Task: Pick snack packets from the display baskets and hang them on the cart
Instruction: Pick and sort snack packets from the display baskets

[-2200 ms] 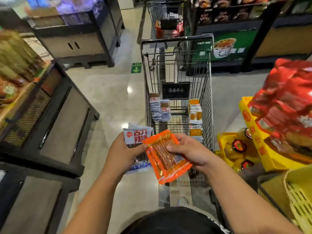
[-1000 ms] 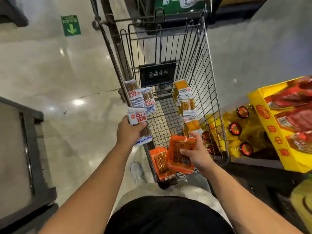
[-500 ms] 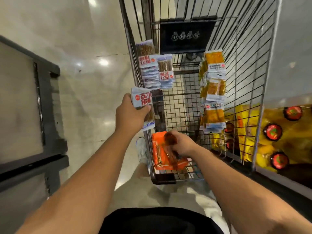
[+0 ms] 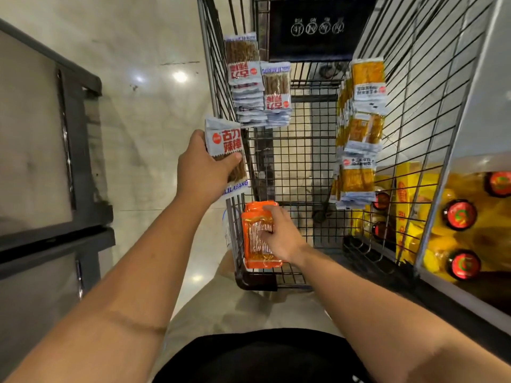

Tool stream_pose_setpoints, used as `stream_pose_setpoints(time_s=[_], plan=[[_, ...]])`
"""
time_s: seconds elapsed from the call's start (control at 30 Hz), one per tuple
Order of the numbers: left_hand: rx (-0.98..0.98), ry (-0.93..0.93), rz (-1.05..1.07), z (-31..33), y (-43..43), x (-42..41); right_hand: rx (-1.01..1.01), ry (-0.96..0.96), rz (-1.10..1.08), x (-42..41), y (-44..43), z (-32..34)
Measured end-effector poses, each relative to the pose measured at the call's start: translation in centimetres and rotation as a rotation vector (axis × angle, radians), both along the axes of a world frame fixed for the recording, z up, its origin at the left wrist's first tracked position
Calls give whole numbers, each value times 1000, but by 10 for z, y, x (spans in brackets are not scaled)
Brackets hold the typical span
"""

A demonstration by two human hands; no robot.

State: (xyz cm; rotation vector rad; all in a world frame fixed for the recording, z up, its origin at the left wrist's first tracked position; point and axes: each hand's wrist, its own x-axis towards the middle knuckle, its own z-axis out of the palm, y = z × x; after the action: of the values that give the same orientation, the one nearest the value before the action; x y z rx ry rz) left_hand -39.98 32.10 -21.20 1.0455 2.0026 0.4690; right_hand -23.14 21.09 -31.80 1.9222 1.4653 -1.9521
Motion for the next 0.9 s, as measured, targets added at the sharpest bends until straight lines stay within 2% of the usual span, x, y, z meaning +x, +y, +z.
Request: stream_pose_setpoints(time_s=[0.1, 0.2, 0.33, 0.47, 0.57, 0.6, 0.67, 0.77, 0.83, 0.9], plan=[[-3, -2, 6, 1, 0, 1, 0, -6, -2, 5, 9, 0], [-1, -9, 13, 0, -1, 2, 98, -24, -57, 8, 10, 0], [-4, -30, 7, -2, -1, 1, 140, -58, 287, 6, 2, -3], [-16, -71, 9, -2, 0, 0, 193, -100, 214, 9, 9, 1], [-24, -133, 40, -1, 0, 0, 147, -69, 426, 12, 14, 0], [-20, -147, 60, -2, -1, 0, 105, -44, 407, 16, 19, 1], [17, -121, 119, 0, -5, 1, 54, 17, 168, 27, 33, 7], [108, -125, 239, 9, -11, 4, -48, 98, -382, 49, 60, 23], [117, -283, 307, 15, -13, 12, -133, 211, -640, 61, 78, 35], [80, -425, 337, 16, -9, 24, -147, 398, -737, 67, 95, 50]])
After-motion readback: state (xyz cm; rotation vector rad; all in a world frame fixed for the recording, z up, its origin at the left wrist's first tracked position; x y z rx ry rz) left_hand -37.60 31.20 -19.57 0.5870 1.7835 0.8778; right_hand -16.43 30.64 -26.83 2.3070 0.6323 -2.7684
